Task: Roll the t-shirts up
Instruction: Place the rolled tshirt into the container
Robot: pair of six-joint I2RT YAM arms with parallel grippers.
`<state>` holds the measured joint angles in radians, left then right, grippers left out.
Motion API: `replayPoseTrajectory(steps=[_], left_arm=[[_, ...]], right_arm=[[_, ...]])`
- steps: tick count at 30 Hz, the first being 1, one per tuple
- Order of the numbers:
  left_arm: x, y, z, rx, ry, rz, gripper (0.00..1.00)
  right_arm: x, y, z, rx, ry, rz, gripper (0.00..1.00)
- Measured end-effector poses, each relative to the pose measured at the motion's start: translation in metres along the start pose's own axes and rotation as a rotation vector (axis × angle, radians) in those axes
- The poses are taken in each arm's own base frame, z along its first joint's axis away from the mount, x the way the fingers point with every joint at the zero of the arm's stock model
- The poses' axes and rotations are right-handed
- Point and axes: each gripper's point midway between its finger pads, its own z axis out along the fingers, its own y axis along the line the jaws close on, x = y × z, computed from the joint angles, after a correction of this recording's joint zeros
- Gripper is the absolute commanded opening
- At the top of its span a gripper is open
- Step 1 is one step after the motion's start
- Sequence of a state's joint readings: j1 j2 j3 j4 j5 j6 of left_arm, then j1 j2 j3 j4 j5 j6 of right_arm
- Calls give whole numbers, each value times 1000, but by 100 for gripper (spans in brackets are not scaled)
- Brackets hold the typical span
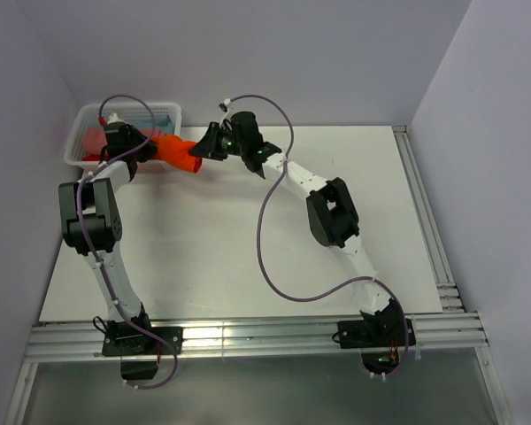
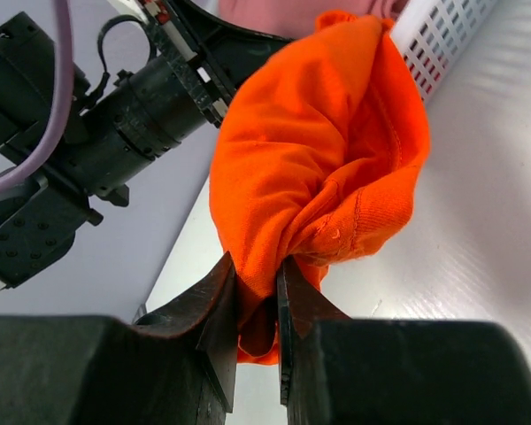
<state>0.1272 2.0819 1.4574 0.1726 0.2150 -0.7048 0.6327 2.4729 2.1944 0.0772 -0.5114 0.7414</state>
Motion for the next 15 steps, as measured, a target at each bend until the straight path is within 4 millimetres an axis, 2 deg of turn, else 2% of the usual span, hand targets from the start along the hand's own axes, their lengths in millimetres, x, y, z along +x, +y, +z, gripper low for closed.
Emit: replayPoseTrajectory(steps=[4, 8, 11, 15], left_arm=[[8, -10, -4, 34, -7, 0, 0], [30, -24, -14, 51, 23, 14, 0], [57, -44, -23, 72, 74, 28, 0], [105, -77, -35, 110, 173, 60, 0]], right_arm=[[1, 1, -7, 12, 6, 8, 0], [-4, 6, -26, 25, 6, 22, 0], [-14, 15, -49, 38, -1, 42, 0], [-41, 24, -86, 59, -35, 45, 0]])
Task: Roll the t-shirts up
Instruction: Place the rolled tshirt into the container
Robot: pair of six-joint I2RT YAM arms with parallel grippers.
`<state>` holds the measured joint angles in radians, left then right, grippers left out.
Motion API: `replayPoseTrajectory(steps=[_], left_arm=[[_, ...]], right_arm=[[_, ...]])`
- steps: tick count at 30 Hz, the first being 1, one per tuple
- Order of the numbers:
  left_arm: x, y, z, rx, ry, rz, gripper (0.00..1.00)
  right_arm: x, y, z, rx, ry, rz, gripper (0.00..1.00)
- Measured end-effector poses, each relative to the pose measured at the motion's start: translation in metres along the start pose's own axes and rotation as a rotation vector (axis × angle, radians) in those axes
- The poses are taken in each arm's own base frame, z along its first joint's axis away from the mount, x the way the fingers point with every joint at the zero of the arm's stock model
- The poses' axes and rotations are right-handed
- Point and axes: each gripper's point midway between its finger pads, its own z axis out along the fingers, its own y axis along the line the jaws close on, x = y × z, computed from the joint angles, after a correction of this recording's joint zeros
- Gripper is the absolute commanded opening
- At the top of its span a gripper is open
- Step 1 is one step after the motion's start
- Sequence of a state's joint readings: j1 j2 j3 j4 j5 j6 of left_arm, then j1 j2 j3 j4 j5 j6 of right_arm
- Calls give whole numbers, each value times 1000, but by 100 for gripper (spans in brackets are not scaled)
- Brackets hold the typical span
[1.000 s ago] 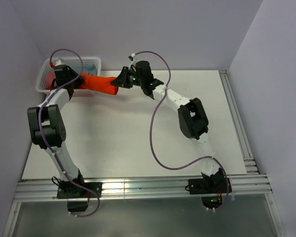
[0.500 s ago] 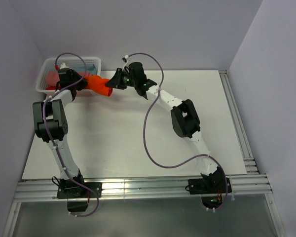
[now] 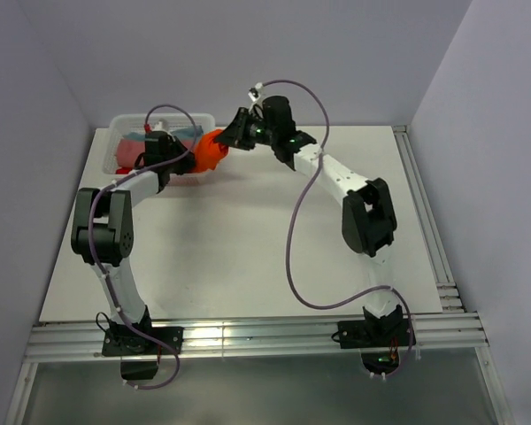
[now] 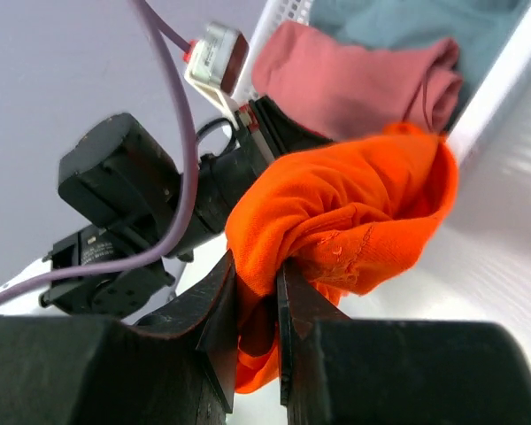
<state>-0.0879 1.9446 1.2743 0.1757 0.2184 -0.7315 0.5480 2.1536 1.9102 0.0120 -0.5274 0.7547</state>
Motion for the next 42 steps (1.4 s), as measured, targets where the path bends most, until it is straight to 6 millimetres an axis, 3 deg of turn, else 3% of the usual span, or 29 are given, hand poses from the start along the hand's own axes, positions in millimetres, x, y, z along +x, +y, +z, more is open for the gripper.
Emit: replayPoseTrajectory(steps=[2, 8, 13, 18, 23, 27, 31, 36, 42], left_arm=[[22, -18, -3, 28, 41, 9, 0], [93, -67, -19, 87, 174, 47, 0], [136, -98, -32, 133, 252, 60, 0], [177, -123, -53, 156, 326, 88, 0], [198, -144, -77, 177, 383, 122, 0], [165, -151, -81, 156, 340, 136, 0], [104, -144, -74, 128, 229, 129, 0], [38, -126, -68, 93, 109, 110, 0], [-9, -109, -56, 88, 28, 88, 0]], right_arm=[[-5, -1, -21, 20, -4, 0, 0], [8, -19, -104, 151, 21, 25, 0], [12, -33, -166, 245, 30, 12, 0], [32, -32, -210, 302, 43, 2, 0], [30, -13, -231, 287, 17, -39, 0], [27, -10, -232, 274, 10, -47, 0], [27, -19, -222, 270, 29, -29, 0], [22, -41, -192, 265, 65, 29, 0], [6, -62, -152, 235, 78, 87, 0]])
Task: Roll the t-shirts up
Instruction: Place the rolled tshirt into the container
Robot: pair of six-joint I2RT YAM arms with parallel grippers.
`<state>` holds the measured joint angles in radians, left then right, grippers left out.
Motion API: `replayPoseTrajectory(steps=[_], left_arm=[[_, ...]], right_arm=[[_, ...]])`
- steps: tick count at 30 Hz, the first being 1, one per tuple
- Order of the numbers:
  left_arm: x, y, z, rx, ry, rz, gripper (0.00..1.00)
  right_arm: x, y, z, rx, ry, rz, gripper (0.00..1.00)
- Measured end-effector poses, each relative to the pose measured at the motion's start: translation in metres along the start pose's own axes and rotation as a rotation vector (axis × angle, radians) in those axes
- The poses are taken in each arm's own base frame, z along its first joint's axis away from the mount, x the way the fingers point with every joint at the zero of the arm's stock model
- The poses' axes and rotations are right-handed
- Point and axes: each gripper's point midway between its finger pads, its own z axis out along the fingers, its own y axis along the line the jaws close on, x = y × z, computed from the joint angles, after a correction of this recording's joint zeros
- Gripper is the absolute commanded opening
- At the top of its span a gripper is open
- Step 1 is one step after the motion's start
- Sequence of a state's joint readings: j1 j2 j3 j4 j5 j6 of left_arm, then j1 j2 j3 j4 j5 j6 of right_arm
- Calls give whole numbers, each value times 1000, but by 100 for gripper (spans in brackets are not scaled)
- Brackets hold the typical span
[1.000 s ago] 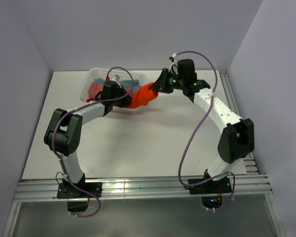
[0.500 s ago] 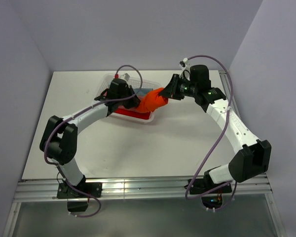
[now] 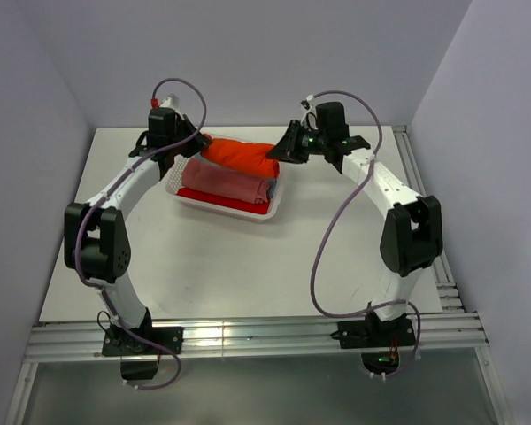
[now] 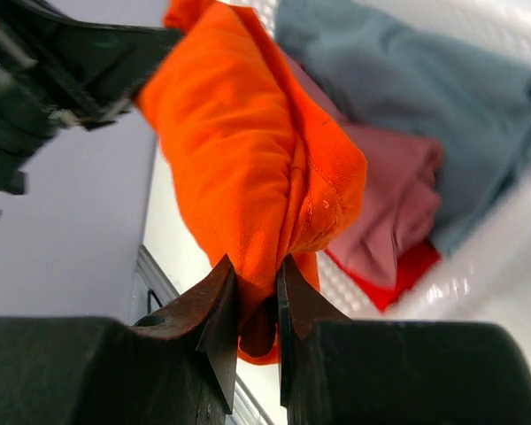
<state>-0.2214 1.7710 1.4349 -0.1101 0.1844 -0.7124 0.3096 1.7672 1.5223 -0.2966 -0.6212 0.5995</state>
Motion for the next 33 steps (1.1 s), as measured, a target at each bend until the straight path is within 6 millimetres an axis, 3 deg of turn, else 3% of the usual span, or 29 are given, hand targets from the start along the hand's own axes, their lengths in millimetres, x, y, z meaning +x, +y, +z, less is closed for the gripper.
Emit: replayPoseTrajectory(steps=[5, 11, 18, 22, 28, 30, 31, 33], left_arm=[[-16, 33, 34, -19, -24, -3, 0], [-17, 75, 70, -49, -26, -1, 0], [-26, 93, 89, -50, -56, 43, 0], [-28, 95, 99, -39, -62, 63, 0], [-14, 103, 108, -39, -35, 64, 1], [-13, 102, 109, -38, -32, 70, 6], [-12, 101, 109, -36, -31, 73, 15], [-10, 100, 109, -37, -27, 78, 28]], right_arm=[[-24, -7, 37, -48, -22, 1, 0], [-32, -38, 85, -44, -11, 26, 0], [-32, -75, 125, 24, -9, 32, 0], [-29, -87, 135, 64, -14, 17, 0], [-22, -102, 138, 134, -24, -7, 0], [-20, -104, 137, 152, -29, -18, 1], [-19, -104, 137, 162, -32, -23, 3], [-18, -105, 136, 177, -32, -31, 21]])
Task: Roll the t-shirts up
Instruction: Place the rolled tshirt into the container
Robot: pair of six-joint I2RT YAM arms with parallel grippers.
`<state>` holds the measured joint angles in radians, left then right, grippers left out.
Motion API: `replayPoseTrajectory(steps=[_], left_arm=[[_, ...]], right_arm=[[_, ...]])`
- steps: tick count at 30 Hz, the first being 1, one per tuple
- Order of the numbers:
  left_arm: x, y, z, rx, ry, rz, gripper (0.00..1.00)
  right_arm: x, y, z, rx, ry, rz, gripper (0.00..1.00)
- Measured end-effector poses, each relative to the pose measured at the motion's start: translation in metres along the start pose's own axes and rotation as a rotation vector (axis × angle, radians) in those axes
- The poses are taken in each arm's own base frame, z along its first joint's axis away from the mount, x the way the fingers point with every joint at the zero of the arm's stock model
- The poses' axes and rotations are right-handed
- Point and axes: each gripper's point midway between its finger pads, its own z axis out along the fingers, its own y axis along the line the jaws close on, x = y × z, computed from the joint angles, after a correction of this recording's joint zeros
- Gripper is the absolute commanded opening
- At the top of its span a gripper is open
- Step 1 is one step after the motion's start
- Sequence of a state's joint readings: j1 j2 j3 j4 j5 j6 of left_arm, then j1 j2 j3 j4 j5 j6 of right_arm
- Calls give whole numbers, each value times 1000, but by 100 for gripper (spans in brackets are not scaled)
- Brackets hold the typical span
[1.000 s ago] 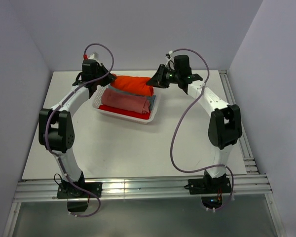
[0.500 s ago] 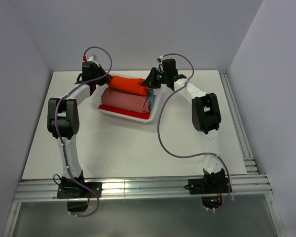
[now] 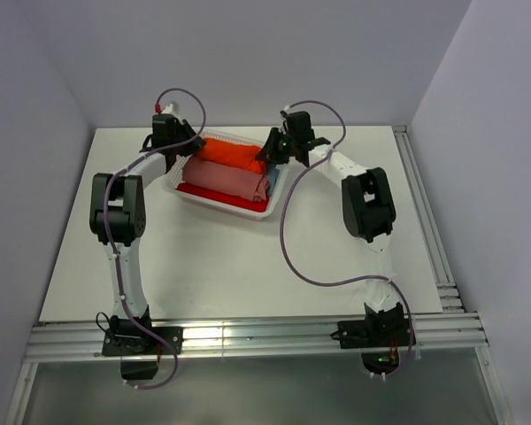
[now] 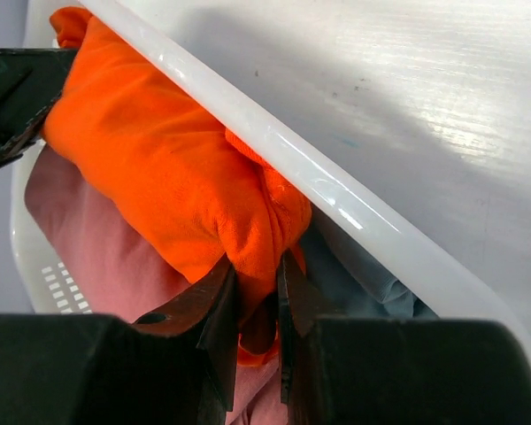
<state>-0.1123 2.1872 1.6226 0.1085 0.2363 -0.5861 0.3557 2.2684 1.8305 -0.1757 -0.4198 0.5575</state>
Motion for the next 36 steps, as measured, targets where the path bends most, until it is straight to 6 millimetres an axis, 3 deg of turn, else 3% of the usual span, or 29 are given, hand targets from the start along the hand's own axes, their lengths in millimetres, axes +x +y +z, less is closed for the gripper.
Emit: replayPoseTrajectory(steps=[3, 7, 11, 17, 22, 25, 29, 33, 36], left_arm=[[1, 1, 0, -8, 2, 2, 44], [2, -3, 0, -6, 5, 3, 54], [0, -7, 0, -8, 9, 7, 62], [-8, -12, -8, -21, 6, 13, 70], [-33, -27, -28, -25, -46, 35, 72], [-51, -41, -43, -30, -93, 52, 65], [-65, -65, -57, 11, -134, 78, 32], [-60, -80, -56, 61, -124, 92, 17], [-48, -82, -50, 88, -91, 91, 10]], right_arm=[[2, -3, -2, 22, -5, -3, 39], [5, -4, -14, 57, -10, 0, 44], [-1, 0, -25, 75, -21, -7, 59], [-6, 4, -35, 102, -37, -22, 58], [-10, 10, -41, 102, -53, -29, 47], [-11, 14, -41, 93, -56, -33, 35], [-11, 24, -41, 66, -50, -33, 17], [-22, 44, -39, 9, -82, -41, 10], [-23, 47, -34, 1, -94, -36, 9]])
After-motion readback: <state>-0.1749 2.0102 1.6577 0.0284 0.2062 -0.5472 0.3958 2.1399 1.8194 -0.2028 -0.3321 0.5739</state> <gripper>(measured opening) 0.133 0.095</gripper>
